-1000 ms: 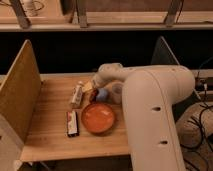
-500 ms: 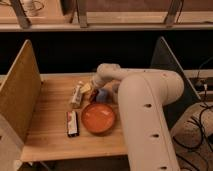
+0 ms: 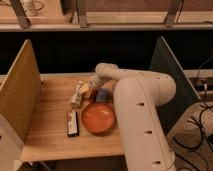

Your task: Place the pepper on the white sponge

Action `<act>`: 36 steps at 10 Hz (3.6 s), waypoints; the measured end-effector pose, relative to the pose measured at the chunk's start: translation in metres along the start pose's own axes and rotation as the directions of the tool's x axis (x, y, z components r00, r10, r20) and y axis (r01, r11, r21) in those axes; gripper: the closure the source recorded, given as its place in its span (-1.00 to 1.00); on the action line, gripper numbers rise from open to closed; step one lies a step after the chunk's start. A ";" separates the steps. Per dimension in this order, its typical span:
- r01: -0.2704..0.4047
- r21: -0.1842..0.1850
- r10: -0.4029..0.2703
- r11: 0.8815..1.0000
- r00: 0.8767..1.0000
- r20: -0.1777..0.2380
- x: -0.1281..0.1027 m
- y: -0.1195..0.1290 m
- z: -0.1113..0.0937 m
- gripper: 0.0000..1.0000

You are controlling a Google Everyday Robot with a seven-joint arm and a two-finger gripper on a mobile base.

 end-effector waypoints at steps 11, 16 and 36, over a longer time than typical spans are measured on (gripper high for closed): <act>-0.001 -0.053 0.000 0.999 1.000 -0.026 0.009 -0.004 0.016 0.90; -0.022 -0.022 0.022 1.000 0.999 0.040 -0.004 -0.022 -0.008 1.00; -0.193 0.163 0.161 0.967 0.968 0.192 0.020 -0.085 -0.080 0.66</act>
